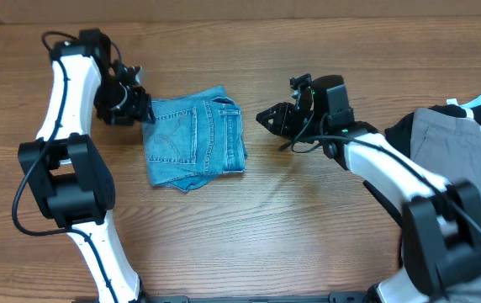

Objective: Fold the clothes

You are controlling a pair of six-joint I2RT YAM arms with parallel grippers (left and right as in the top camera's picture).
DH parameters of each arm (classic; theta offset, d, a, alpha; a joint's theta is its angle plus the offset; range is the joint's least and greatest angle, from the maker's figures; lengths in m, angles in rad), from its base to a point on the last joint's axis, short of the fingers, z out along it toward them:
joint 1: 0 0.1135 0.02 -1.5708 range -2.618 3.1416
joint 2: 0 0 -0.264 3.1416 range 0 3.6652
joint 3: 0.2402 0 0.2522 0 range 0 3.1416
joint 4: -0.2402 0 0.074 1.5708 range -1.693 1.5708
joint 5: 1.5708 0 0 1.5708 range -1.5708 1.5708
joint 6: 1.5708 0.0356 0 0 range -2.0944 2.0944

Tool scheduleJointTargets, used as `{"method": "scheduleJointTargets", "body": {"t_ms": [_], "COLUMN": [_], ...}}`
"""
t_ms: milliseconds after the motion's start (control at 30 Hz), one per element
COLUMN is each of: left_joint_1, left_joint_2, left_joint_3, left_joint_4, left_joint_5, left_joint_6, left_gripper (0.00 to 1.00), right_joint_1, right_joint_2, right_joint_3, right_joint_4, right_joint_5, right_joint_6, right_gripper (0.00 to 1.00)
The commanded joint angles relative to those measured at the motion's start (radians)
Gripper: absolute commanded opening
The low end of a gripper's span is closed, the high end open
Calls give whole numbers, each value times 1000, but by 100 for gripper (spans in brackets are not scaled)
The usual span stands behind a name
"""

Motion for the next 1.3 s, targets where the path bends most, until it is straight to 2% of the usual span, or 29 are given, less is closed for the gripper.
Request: {"method": "scheduleJointTargets", "body": {"t_ms": [0, 133, 200, 300, 500, 600, 767, 900, 1100, 1167, 1267], "left_joint_1": [4, -3, -10, -18, -32, -39, -43, -43, -45, -54, -84], "left_joint_2": [-43, -94, -124, -159, -180, -180, -180, -180, -179, -178, -178], "left_joint_3": [129, 220, 225, 225, 225, 225, 224, 223, 214, 201, 158], "left_joint_4": [-67, -154, -173, -198, -246, -244, -230, -218, -209, -203, -173], "left_joint_5": [27, 51, 76, 75, 75, 68, 44, 45, 45, 47, 73], "left_joint_6": [-5, -37, -60, -60, -60, -58, -52, -52, -52, -52, -33], "left_gripper": [59, 58, 59, 59, 59, 61, 62, 65, 68, 69, 70], "right_joint_1": [64, 176, 235, 305, 322, 309, 257, 180, 78, 49, 22], "right_joint_2": [-81, -68, -38, 53, 281, 357, 352, 293, 153, 100, 31], "right_joint_3": [8, 7, 7, 7, 7, 8, 8, 13, 86, 140, 216], "right_joint_4": [-43, -51, -30, 83, 362, 386, 90, -181, -360, -459, -574], "right_joint_5": [-79, -13, 122, 235, 224, 222, 294, 406, 494, 556, 537], "right_joint_6": [-3, 10, 75, 89, 269, 310, 312, 292, -22, -74, -155], "right_gripper": [25, 28, 24, 23, 18, 15, 4, 4, 4, 5, 10]}}
